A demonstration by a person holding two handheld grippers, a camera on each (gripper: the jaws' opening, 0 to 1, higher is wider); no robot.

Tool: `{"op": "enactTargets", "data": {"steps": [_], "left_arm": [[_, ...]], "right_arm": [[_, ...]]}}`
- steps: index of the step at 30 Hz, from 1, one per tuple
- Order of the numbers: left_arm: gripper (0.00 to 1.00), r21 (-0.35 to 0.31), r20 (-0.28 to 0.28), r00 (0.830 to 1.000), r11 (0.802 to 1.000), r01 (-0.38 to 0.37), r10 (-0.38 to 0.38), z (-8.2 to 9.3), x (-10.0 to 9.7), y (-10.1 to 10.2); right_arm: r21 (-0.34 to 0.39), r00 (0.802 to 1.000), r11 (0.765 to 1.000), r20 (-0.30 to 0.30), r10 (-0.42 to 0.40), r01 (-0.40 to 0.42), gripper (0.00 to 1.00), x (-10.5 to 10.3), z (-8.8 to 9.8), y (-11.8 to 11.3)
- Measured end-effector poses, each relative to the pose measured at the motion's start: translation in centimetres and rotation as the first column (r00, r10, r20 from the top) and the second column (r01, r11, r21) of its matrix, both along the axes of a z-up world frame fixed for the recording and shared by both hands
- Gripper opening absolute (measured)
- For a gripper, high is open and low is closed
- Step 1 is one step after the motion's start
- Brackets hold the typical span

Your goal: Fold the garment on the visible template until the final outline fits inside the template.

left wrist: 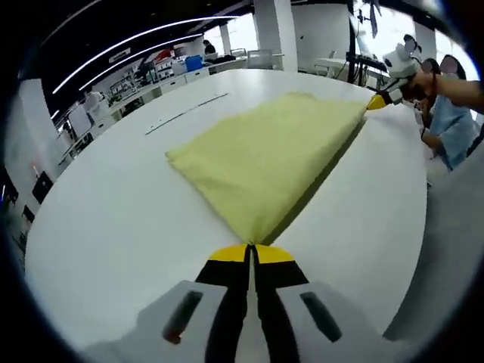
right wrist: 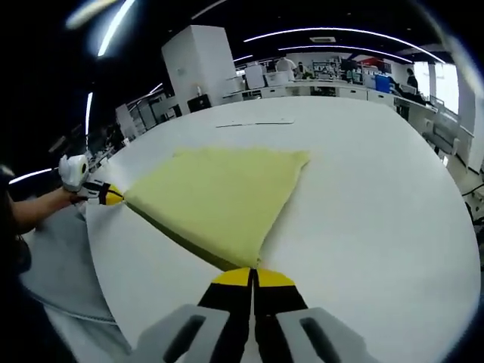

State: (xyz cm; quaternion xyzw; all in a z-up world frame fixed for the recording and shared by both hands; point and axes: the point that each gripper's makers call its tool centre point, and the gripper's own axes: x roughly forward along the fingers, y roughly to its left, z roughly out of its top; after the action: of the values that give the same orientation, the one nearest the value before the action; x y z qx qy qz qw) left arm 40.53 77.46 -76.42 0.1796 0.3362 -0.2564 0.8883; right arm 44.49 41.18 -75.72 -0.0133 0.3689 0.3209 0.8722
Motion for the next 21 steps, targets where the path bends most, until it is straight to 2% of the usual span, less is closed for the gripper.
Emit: {"op": "enactTargets", "data": {"steps": [2,6,11,13,14,15,17,19,21], "left_arm": [[0.0,0.007,-0.003,1.0,1.0,-0.002,0.002,0.0,0.0,0.1],[0.0,-0.025,-0.014,0.999,0.999,-0.038,0.037,0.0,-0.1,0.3],[0.0,-0.02,-0.017,0.999,0.999,-0.045,0.044,-0.2,-0.4,0.4],[0.0,-0.011,-0.064,0.993,0.995,-0.099,0.098,-0.8,-0.9,1.3],[0.0,-0.017,-0.052,0.995,0.996,-0.085,0.085,-0.8,-0.8,1.3],[0.0,-0.033,-0.053,0.994,0.995,-0.096,0.094,-0.7,-0.9,1.5],[0.0,-0.107,-0.053,0.99,0.985,-0.136,0.131,-0.1,-1.0,1.5],[0.0,-0.122,-0.049,0.985,0.977,-0.173,0.168,0.3,-1.1,2.3],[0.02,-0.165,-0.043,0.975,0.962,-0.22,0.216,0.9,-1.0,2.7]], "right_arm": [[0.0,1.0,1.0,-0.002,0.003,-0.003,0.0,-0.2,0.0,0.0],[0.004,1.0,1.0,-0.008,0.003,-0.003,0.0,-0.4,0.0,0.0],[0.001,1.0,1.0,-0.012,0.008,-0.008,0.0,-0.6,0.0,0.0],[0.011,1.0,1.0,-0.011,-0.012,0.012,0.0,-0.4,0.1,0.0],[0.016,1.0,1.0,-0.016,-0.026,0.026,0.0,-0.2,0.1,-0.1],[0.015,0.999,0.999,-0.017,-0.029,0.029,0.0,-0.2,0.2,-0.1],[-0.004,0.999,0.999,-0.009,-0.043,0.043,0.0,0.0,0.2,-0.4],[0.002,0.998,0.998,-0.007,-0.058,0.058,0.0,0.0,0.7,-0.5],[0.017,0.998,0.998,0.003,-0.069,0.068,0.06,0.1,1.5,-0.5]]}}
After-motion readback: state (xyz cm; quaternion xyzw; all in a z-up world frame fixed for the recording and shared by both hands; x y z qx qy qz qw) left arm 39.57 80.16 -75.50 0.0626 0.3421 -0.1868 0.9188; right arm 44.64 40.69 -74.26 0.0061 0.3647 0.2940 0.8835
